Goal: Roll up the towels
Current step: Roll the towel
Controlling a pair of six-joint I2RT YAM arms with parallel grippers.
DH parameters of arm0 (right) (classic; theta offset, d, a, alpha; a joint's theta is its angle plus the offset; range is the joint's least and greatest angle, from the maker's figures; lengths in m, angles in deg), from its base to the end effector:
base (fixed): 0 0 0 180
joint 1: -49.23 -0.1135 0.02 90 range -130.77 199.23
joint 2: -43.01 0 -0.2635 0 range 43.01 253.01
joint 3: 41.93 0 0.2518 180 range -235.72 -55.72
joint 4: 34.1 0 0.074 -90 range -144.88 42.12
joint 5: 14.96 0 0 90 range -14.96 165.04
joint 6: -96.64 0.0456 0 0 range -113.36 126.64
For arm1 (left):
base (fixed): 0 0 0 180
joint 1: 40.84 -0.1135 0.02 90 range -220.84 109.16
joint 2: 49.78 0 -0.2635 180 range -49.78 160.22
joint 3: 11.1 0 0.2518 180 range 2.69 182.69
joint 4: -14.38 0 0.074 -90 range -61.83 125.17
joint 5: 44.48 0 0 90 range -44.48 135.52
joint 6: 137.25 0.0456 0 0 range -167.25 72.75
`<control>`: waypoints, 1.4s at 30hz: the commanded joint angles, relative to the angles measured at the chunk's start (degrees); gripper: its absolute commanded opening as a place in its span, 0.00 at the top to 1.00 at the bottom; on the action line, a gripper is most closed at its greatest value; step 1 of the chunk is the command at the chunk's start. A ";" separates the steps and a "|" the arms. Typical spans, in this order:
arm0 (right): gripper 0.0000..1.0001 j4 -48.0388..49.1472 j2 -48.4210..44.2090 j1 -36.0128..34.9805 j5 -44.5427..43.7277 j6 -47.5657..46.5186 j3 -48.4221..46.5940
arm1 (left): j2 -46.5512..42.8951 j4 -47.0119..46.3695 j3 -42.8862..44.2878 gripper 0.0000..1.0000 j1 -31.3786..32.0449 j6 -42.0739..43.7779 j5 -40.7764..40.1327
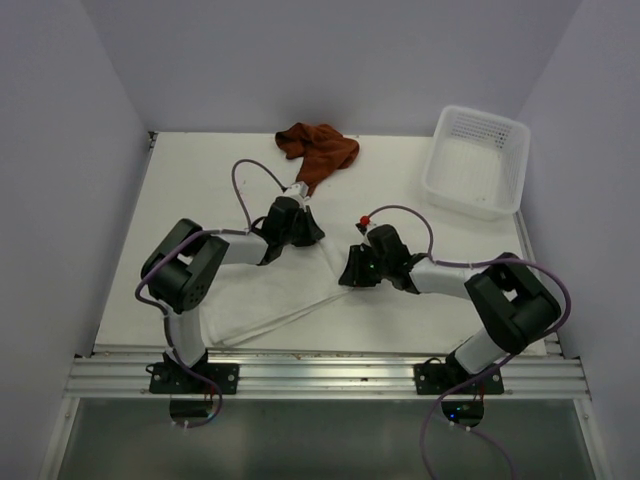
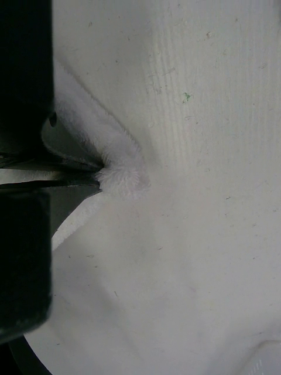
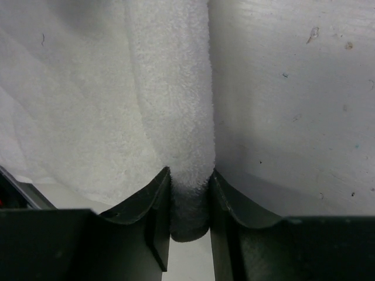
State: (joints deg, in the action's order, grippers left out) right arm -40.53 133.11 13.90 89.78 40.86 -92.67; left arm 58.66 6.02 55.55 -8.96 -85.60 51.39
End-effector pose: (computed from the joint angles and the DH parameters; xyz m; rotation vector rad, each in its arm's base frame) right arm 0.2360 0.1815 0.1327 -0.1566 2.5150 0.8503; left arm 0.3293 -0.2103 0.1299 -0.0655 2.2658 -0.7964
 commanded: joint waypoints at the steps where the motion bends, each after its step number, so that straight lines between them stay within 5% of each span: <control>1: 0.74 -6.38 1.74 -0.97 -4.80 -3.62 0.38 | -2.53 1.32 -0.65 1.00 -0.50 0.99 -3.14; 7: 1.00 -7.18 -0.36 -1.23 -9.20 -5.39 2.49 | -3.68 1.85 -0.92 1.00 -0.59 1.43 -3.85; 15: 1.00 -17.01 -6.78 -8.87 -27.64 -6.62 -1.01 | -3.42 5.09 2.24 1.00 -0.59 0.73 -2.62; 17: 1.00 -20.70 -7.22 -10.98 -33.45 -6.62 -2.24 | -3.33 6.06 3.65 0.89 -0.50 0.73 -2.62; 26: 1.00 -25.98 -3.54 -20.38 -49.96 -8.55 -6.82 | -5.08 9.66 4.44 0.85 -0.59 0.38 -2.18; 34: 1.00 -27.39 1.47 -28.65 -59.12 -9.60 -8.93 | -7.89 12.66 5.58 0.67 -0.94 0.64 -1.12; 42: 1.00 -28.27 3.06 -32.60 -63.52 -9.26 -10.51 | -12.64 14.77 5.59 0.60 -1.20 -0.50 2.38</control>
State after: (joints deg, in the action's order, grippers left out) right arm -65.20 135.52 -17.68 30.96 31.63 -101.19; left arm 49.70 20.38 59.42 -9.77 -85.75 52.39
